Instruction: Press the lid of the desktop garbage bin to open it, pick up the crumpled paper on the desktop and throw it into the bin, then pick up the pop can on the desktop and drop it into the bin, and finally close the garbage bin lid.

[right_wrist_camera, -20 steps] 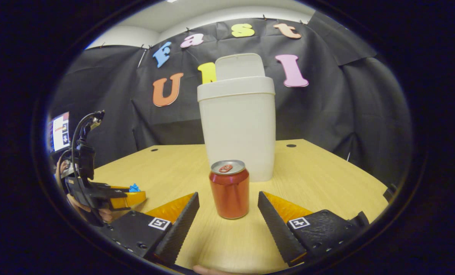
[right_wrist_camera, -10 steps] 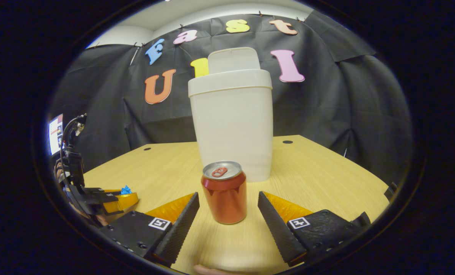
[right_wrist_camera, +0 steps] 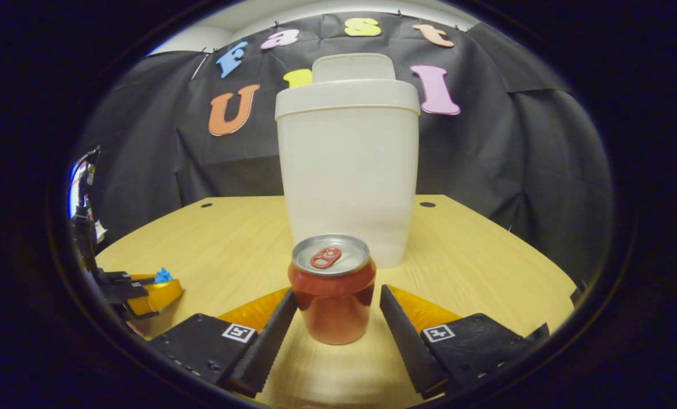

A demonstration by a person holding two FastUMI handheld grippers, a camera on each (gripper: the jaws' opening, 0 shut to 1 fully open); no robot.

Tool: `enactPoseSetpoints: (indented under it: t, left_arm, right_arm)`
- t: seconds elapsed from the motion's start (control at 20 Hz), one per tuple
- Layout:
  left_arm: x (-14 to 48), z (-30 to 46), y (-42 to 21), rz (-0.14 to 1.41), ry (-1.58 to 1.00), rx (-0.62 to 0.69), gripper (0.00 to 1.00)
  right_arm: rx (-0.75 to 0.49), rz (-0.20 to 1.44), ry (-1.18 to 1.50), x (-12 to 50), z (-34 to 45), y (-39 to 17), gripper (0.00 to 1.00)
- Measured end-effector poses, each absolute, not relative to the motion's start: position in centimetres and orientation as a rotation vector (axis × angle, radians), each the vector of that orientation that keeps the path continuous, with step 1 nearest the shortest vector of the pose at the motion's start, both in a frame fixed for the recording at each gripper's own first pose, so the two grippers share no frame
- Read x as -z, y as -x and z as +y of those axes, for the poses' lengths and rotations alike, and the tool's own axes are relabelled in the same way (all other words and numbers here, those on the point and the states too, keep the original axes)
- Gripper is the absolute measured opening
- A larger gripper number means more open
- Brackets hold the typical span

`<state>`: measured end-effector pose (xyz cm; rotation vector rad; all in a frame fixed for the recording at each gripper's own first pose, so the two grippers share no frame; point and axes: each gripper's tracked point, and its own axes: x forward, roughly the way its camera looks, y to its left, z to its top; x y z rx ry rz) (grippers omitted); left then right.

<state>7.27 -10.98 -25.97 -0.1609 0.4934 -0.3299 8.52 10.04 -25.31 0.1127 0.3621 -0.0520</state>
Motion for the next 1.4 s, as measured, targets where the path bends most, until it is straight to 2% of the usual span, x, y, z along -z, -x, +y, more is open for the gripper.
enactPoseSetpoints:
  t: [0.1,0.3,0.5,0.55,0.6,0.65,1.1,1.4]
  left_arm:
    - [25.9,-11.0,-7.2,0.497,0.142,0.327,0.41]
    - [24.9,-9.8,-7.3,0.469,0.117,0.271,0.41]
    - [23.7,-9.6,-5.8,0.497,0.123,0.268,0.41]
    - [22.5,-9.5,-5.5,0.480,0.125,0.264,0.41]
    - [21.3,-9.1,-5.4,0.458,0.119,0.253,0.46]
    - [20.2,-8.8,-5.2,0.434,0.112,0.251,0.41]
    - [7.5,-7.9,-7.0,0.218,0.089,0.221,0.40]
    - [0.5,-10.1,-10.0,0.131,0.106,0.223,0.40]
  right_arm:
    - [0.043,0.368,-0.124,25.3,9.9,-8.5,0.82]
    - [0.047,0.329,-0.133,23.2,8.9,-7.4,0.81]
    - [0.030,0.267,-0.107,20.1,7.6,-5.9,0.80]
    - [0.036,0.256,-0.106,19.5,6.8,-5.6,0.80]
    - [0.037,0.251,-0.109,18.9,6.2,-5.3,0.80]
    - [0.036,0.243,-0.116,18.3,5.9,-5.0,0.80]
    - [0.011,0.180,-0.149,12.6,4.0,-2.5,0.80]
    - [0.028,0.155,-0.142,11.7,1.7,-1.2,0.79]
